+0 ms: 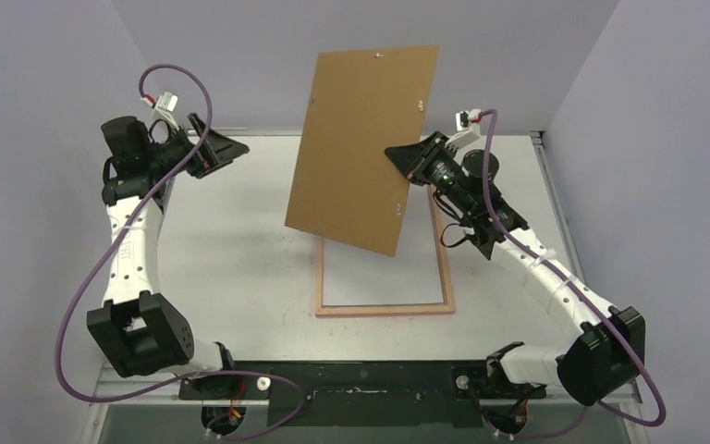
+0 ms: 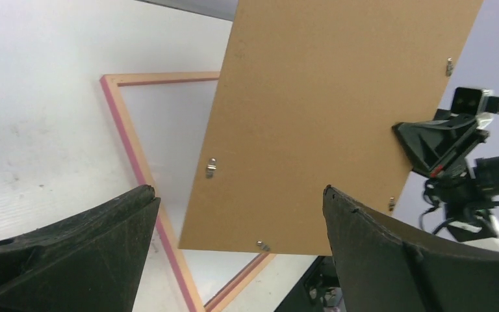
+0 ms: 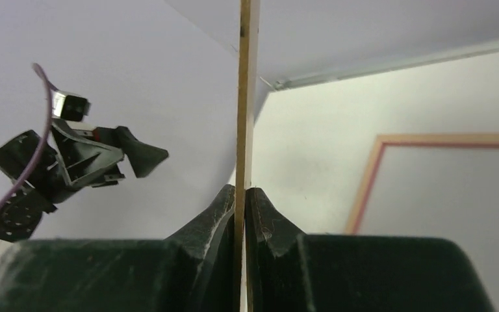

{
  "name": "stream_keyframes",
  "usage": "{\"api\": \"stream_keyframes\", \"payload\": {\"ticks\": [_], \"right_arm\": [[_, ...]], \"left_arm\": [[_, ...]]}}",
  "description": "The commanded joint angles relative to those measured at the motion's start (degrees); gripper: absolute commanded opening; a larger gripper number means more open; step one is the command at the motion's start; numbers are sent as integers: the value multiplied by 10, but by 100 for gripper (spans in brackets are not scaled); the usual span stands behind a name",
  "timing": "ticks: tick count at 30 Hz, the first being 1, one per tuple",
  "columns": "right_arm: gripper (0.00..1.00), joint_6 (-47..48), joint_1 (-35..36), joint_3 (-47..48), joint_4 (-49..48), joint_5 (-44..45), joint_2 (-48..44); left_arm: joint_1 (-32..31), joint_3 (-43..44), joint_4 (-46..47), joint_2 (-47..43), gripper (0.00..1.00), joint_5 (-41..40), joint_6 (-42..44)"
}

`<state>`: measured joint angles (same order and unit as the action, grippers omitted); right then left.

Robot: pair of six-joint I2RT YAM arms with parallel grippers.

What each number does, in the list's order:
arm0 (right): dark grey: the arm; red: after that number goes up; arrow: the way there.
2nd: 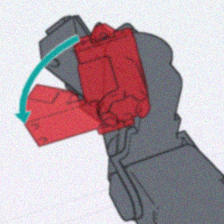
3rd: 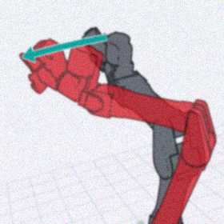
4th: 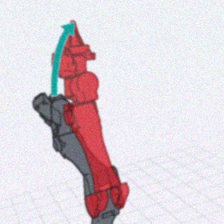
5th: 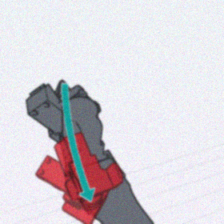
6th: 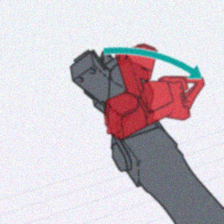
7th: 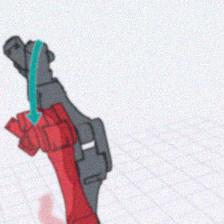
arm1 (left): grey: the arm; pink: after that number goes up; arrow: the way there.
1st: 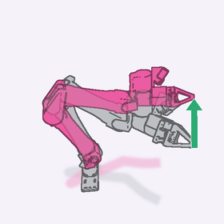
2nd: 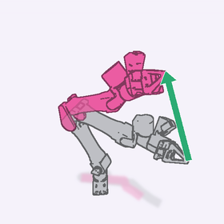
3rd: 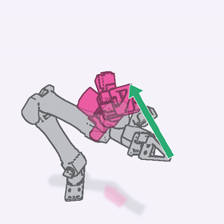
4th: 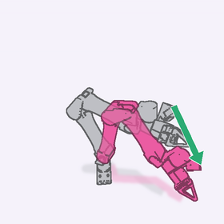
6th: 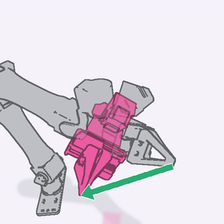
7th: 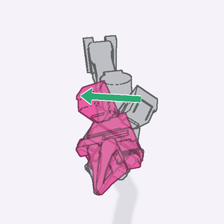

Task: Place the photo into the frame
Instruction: Place the photo frame item in the photo frame.

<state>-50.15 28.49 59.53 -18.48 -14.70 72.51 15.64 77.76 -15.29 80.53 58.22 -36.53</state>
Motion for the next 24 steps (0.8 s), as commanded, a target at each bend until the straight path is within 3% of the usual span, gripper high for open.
{"api": "stream_keyframes", "payload": {"ticks": [1,4,7,13,18,24], "right_arm": [[5,9,-40,104,172,-56,-42],[5,15,-77,137,265,-107,-43],[5,23,-105,146,321,-162,-44],[5,82,-133,151,430,-240,-25],[5,104,-146,134,425,-280,3],[5,110,-151,123,395,-293,41]], "left_arm": [[-21,92,-243,29,97,-79,272],[-55,129,-345,62,97,-184,369],[-82,122,-367,76,96,-260,408],[-118,63,-343,86,100,-298,416],[-151,6,-287,83,80,-304,381],[-191,-28,-263,96,69,-297,336]]}}
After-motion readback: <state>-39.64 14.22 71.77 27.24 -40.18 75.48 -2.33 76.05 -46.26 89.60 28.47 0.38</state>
